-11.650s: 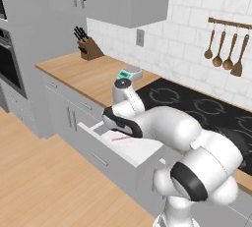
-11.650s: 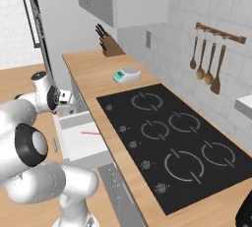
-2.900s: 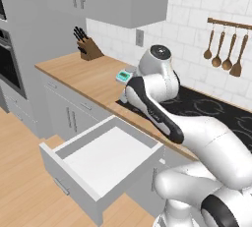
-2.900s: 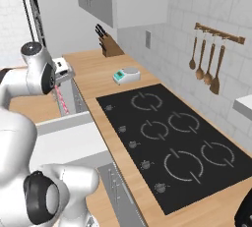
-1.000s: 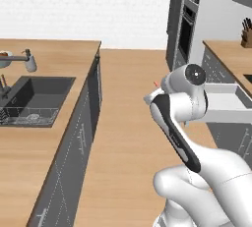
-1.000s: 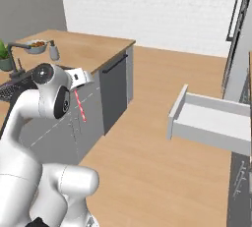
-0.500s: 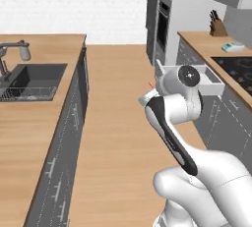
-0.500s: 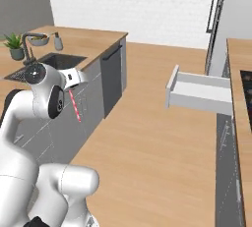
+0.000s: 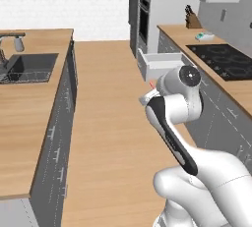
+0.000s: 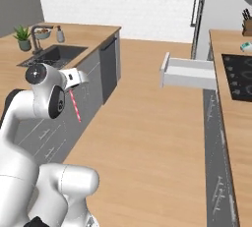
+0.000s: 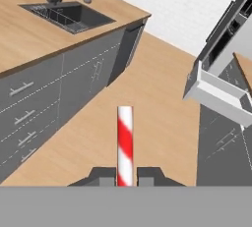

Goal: Take a straw from the drawer in front and place it inside the glass cup on the dining counter.

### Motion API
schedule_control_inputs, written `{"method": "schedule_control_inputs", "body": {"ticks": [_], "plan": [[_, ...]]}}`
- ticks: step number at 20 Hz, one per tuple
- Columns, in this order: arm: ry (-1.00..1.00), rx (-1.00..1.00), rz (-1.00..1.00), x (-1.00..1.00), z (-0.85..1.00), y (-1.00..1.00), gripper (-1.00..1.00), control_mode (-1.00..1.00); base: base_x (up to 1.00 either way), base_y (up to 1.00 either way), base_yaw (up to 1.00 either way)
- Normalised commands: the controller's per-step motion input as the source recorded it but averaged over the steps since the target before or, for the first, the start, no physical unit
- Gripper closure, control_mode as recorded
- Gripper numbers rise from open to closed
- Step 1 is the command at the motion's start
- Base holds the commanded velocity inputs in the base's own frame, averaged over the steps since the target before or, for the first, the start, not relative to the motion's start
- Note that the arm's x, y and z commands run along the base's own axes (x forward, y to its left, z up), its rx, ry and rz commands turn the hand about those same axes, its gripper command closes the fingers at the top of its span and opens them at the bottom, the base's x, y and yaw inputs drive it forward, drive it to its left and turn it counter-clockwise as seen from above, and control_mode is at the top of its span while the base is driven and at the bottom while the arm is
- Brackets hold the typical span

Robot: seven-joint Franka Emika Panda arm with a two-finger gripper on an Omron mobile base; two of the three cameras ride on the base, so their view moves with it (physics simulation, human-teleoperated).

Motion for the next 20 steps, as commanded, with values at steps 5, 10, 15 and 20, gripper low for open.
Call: {"method": "schedule_control_inputs", "body": {"ticks": [5, 10, 15, 20], "plan": [[0.0, 0.0, 0.0, 0.0, 0.0, 0.0, 1.0, 1.0, -0.66, 0.22, -0.15], [0.0, 0.0, 0.0, 0.0, 0.0, 0.0, 1.0, 1.0, 0.09, 0.96, -0.01], [0.0, 0.0, 0.0, 0.0, 0.0, 0.0, 1.0, 1.0, 0.14, 1.0, 0.02], [0.0, 0.0, 0.0, 0.0, 0.0, 0.0, 1.0, 1.0, -0.14, 1.0, 0.0]]}}
